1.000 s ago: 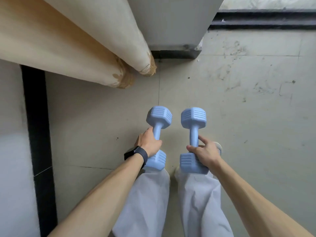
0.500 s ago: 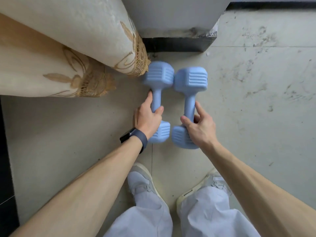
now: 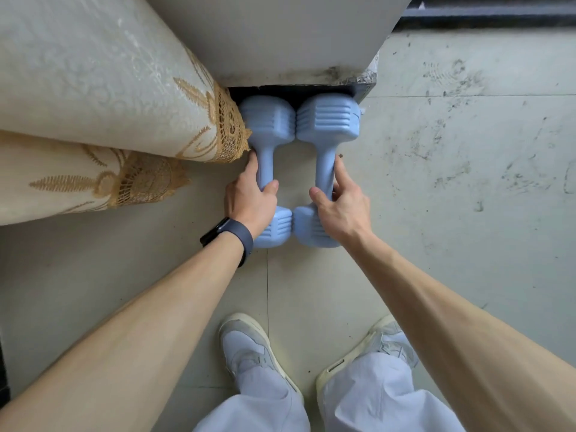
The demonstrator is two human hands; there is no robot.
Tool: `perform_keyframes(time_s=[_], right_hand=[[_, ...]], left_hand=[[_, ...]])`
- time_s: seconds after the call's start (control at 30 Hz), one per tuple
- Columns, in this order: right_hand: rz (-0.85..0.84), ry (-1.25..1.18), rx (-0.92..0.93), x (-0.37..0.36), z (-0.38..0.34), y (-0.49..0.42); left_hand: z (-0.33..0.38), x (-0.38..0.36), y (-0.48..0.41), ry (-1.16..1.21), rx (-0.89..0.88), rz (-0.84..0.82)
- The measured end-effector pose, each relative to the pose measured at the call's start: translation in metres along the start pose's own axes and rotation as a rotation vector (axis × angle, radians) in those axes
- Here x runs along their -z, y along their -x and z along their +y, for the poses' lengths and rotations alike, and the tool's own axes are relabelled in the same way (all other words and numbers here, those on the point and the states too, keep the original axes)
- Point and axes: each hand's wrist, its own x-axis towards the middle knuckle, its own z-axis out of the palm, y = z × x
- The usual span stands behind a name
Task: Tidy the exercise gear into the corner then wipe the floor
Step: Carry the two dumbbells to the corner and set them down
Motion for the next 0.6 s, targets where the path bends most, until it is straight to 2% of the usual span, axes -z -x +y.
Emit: perform_keyframes(time_s=[0.2,0.27,0.43,0.6], right_hand=[[-0.169,0.301,-0.051,0.038,-0.008,-0.003],[-0.194,0.314,-0.055,0.053,-0.018,0.018],[-0.234,0.369,0.016,0.089,-0.052,0.121],[-0.266,0.446,0.061,0.146,-0.112,0.241]], left_hand=[[0.017,0.001,0.017,-0.173,0.058,-0.109],[0.021,0.009,0.041,-0.282,0.022,-0.143],[0.049,0.055,0.126,-0.509,-0.047,-0.289],[0.107,0.133,0.219,-0.451,-0.014,-0.307]])
